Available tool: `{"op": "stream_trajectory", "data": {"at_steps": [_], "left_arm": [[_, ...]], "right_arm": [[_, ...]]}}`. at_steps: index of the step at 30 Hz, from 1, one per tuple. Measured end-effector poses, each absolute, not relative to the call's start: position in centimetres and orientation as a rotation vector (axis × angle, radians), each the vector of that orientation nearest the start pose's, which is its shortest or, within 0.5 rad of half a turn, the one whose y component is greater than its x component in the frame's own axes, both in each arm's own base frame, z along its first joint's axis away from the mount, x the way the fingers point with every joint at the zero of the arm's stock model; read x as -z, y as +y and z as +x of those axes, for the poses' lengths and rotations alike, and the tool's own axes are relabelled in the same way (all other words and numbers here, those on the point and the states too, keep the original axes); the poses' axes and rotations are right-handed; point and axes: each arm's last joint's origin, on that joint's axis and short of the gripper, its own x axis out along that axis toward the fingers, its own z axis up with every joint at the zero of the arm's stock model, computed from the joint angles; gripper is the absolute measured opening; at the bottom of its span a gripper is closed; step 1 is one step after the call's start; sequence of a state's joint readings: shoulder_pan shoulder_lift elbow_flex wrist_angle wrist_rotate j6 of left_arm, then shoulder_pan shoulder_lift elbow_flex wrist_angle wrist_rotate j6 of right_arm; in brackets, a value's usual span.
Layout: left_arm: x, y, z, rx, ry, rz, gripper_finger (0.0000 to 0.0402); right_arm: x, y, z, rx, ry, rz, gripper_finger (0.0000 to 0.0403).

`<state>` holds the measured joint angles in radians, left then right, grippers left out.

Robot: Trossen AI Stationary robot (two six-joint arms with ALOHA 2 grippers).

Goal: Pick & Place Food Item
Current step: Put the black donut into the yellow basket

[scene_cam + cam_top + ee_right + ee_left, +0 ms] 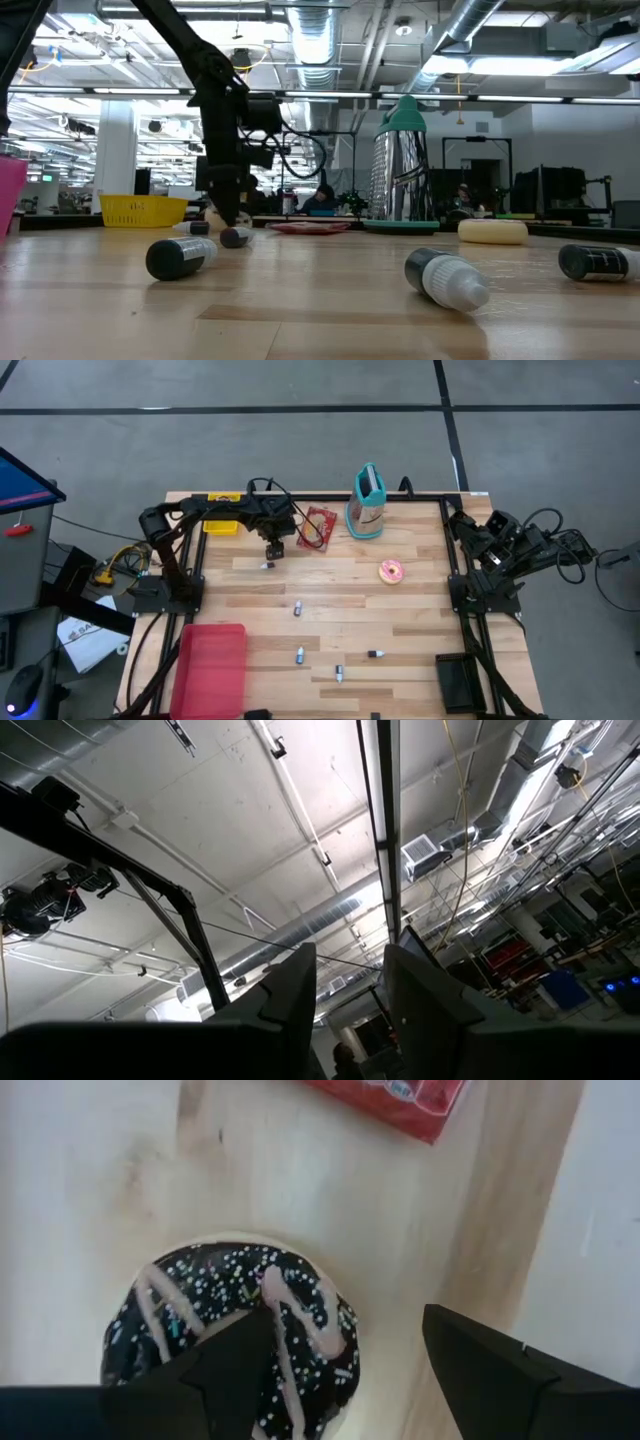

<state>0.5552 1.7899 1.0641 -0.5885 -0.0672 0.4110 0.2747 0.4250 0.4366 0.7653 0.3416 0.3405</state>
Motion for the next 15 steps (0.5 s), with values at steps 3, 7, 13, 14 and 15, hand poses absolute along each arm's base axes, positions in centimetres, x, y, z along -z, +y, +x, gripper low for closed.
{"op": "stream_trajectory", "data": {"at_steps": [3,7,13,14,15], "left_arm": [[-15.93,17.38,27.44,-0.259,1.328,0.024,0.0253],[-15.8,17.91,26.68,-0.265,1.359,-0.01,0.0253],[-15.79,18.0,26.56,-0.278,1.37,-0.007,0.0253],[-15.78,17.99,26.56,-0.278,1.37,-0.008,0.0253],[-15.79,18.0,26.56,-0.278,1.369,-0.01,0.0253]], "right_arm": [[-34.19,1.55,9.07,-0.063,-0.75,0.56,0.0113],[-34.17,1.52,9.08,-0.052,-0.749,0.546,0.0113],[-34.17,1.52,9.08,-0.05,-0.749,0.543,0.0113],[-34.17,1.52,9.08,-0.05,-0.749,0.543,0.0113],[-34.17,1.52,9.08,-0.05,-0.749,0.543,0.0113]]}}
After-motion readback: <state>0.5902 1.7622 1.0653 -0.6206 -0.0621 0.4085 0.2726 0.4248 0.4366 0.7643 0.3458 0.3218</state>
